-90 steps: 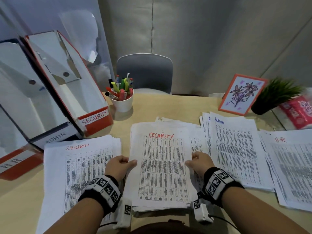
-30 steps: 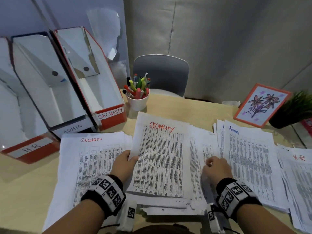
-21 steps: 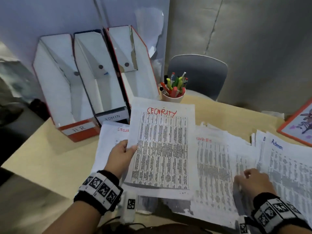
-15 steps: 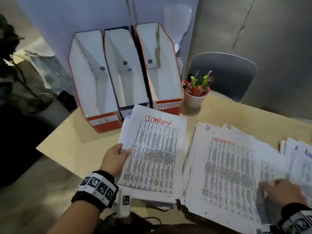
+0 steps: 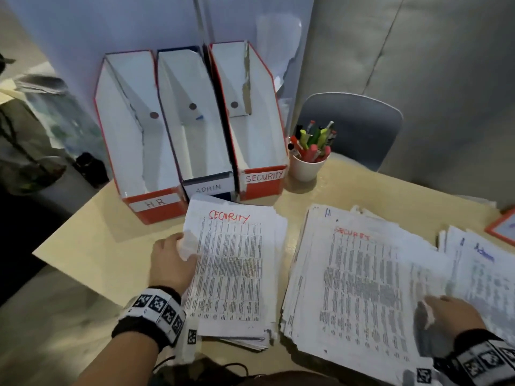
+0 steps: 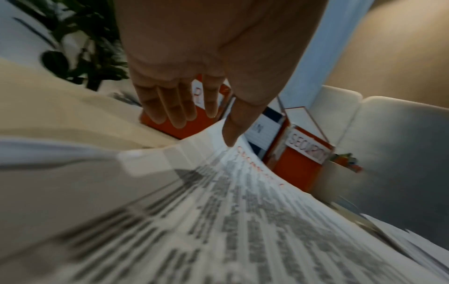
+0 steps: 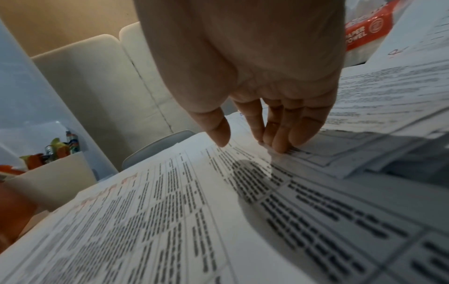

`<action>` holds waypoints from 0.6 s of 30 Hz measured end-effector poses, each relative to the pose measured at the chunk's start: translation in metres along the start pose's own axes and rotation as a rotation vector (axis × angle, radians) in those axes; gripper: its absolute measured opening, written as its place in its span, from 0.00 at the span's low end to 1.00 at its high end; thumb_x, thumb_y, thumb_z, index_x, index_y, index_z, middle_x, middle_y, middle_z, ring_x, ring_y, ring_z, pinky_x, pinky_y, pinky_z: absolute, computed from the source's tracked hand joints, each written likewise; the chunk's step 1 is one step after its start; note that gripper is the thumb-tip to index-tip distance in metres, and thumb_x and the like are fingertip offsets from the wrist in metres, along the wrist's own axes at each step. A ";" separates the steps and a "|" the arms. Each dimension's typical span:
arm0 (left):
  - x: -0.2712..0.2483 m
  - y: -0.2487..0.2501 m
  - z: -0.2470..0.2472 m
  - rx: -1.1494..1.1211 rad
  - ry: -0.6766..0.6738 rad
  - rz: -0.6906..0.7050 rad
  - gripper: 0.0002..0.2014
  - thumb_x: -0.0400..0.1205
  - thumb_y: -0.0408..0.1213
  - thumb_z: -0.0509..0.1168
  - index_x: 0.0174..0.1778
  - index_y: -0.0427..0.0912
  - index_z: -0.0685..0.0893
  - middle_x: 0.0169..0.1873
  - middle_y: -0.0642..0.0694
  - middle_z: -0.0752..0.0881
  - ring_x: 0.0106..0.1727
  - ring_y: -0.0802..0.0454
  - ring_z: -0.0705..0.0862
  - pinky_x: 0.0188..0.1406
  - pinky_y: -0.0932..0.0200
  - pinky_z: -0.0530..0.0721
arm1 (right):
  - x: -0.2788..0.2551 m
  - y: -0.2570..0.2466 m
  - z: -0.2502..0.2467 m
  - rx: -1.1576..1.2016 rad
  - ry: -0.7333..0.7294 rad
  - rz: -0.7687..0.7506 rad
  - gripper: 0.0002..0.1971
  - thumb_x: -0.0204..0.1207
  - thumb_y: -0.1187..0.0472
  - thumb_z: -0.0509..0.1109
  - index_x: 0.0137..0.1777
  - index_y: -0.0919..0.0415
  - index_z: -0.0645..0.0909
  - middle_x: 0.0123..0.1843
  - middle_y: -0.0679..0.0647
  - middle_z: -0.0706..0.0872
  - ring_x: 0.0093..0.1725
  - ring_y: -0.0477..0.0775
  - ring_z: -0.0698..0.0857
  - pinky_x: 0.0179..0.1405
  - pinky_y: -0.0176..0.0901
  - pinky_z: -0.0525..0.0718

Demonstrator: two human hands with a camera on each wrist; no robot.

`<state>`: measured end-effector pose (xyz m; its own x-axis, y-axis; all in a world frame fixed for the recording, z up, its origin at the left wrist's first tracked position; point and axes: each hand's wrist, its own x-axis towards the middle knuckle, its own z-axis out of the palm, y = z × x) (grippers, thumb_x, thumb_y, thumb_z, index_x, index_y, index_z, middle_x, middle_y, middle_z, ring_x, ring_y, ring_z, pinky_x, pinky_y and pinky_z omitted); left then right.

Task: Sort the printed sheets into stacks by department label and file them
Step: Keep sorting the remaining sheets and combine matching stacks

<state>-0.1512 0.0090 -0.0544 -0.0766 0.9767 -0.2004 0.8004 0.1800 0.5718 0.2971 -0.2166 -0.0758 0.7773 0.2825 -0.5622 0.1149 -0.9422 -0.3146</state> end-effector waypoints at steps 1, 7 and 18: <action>-0.002 0.009 0.002 -0.005 0.012 0.058 0.28 0.75 0.35 0.71 0.72 0.41 0.74 0.67 0.39 0.72 0.66 0.40 0.76 0.70 0.45 0.75 | 0.001 0.003 -0.002 0.007 -0.017 0.006 0.17 0.82 0.56 0.63 0.59 0.72 0.79 0.71 0.69 0.76 0.69 0.67 0.75 0.70 0.52 0.70; -0.024 0.082 0.044 -0.135 -0.235 0.292 0.21 0.78 0.36 0.70 0.67 0.45 0.77 0.58 0.50 0.77 0.49 0.55 0.81 0.49 0.61 0.78 | 0.000 0.014 -0.007 0.114 -0.033 -0.008 0.20 0.82 0.60 0.63 0.70 0.70 0.76 0.73 0.64 0.76 0.69 0.65 0.76 0.68 0.49 0.72; -0.051 0.132 0.122 0.023 -0.724 0.251 0.30 0.78 0.45 0.71 0.74 0.44 0.68 0.49 0.47 0.83 0.48 0.49 0.82 0.45 0.57 0.77 | -0.024 0.011 0.008 0.342 -0.048 -0.025 0.09 0.77 0.57 0.69 0.53 0.60 0.82 0.51 0.55 0.86 0.51 0.56 0.85 0.52 0.49 0.84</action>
<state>0.0306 -0.0313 -0.0662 0.5117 0.6663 -0.5425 0.7550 -0.0474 0.6540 0.2748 -0.2319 -0.0717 0.7459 0.3205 -0.5839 -0.0866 -0.8225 -0.5621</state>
